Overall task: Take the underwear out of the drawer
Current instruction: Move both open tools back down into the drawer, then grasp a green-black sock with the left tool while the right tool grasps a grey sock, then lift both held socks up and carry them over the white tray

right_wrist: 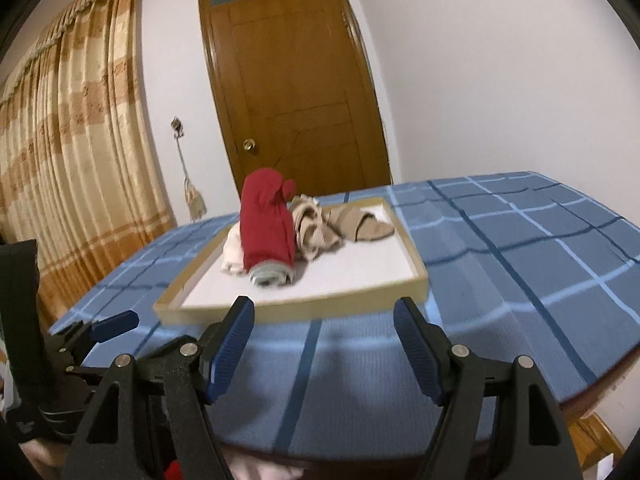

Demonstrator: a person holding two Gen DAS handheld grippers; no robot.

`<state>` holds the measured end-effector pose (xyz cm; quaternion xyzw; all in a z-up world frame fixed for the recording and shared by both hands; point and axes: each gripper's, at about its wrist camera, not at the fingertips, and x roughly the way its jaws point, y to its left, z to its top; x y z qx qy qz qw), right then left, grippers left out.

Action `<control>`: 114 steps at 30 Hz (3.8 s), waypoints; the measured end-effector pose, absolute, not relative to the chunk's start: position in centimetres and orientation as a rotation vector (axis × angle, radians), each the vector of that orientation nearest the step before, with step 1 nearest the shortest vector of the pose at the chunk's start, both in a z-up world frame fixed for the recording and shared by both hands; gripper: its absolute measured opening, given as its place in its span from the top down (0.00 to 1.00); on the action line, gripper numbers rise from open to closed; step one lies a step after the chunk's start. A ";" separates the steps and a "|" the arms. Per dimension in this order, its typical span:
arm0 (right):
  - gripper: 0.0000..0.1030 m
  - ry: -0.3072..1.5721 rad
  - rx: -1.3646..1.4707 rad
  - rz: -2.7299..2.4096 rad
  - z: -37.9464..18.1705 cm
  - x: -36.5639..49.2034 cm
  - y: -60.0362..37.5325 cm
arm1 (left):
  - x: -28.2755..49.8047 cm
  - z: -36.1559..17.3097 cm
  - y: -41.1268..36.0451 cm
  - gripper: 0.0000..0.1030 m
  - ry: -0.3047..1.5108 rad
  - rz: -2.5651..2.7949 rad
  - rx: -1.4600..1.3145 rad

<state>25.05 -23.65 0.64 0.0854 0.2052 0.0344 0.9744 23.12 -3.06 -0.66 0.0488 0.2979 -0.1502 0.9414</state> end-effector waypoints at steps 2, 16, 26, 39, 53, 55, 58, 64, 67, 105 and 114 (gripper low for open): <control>0.28 0.442 0.162 0.078 0.4 24.3 -23.7 | 22.1 -1.6 -3.0 0.04 0.644 -0.327 0.129; 0.28 0.821 0.149 0.178 -4.8 20.1 -24.3 | 16.7 -4.7 -3.0 0.04 0.829 -0.463 0.258; 0.28 1.070 0.180 0.220 -7.3 15.3 -26.2 | 13.9 -9.3 -5.0 0.04 1.065 -0.664 0.326; 0.42 1.181 0.233 0.314 -9.3 14.3 -26.3 | 14.8 -15.2 -8.3 0.13 1.426 -0.788 0.335; 0.42 1.155 0.166 0.197 -8.9 15.9 -30.3 | 14.0 -16.4 -10.3 0.64 1.595 -0.936 0.218; 0.42 1.158 0.117 0.195 -9.1 16.4 -30.4 | 13.5 -15.8 -9.9 0.74 1.540 -0.929 0.199; 0.42 1.177 0.048 0.212 -9.5 17.1 -30.2 | 13.3 -14.9 -8.6 0.74 1.475 -0.891 0.117; 0.42 1.207 -0.088 0.216 -10.7 18.5 -29.6 | 13.8 -12.6 -6.2 0.77 1.348 -0.839 -0.009; 0.43 1.230 -0.188 0.204 -11.7 19.4 -28.9 | 14.2 -11.7 -6.2 0.77 1.299 -0.836 -0.056; 0.94 1.217 0.295 0.356 -8.3 20.0 -32.3 | 15.5 -5.8 -1.3 0.77 1.137 -0.785 -0.240; 0.94 0.991 0.450 0.415 -1.7 18.0 -30.0 | 15.2 -2.4 -2.0 0.77 1.035 -0.777 -0.226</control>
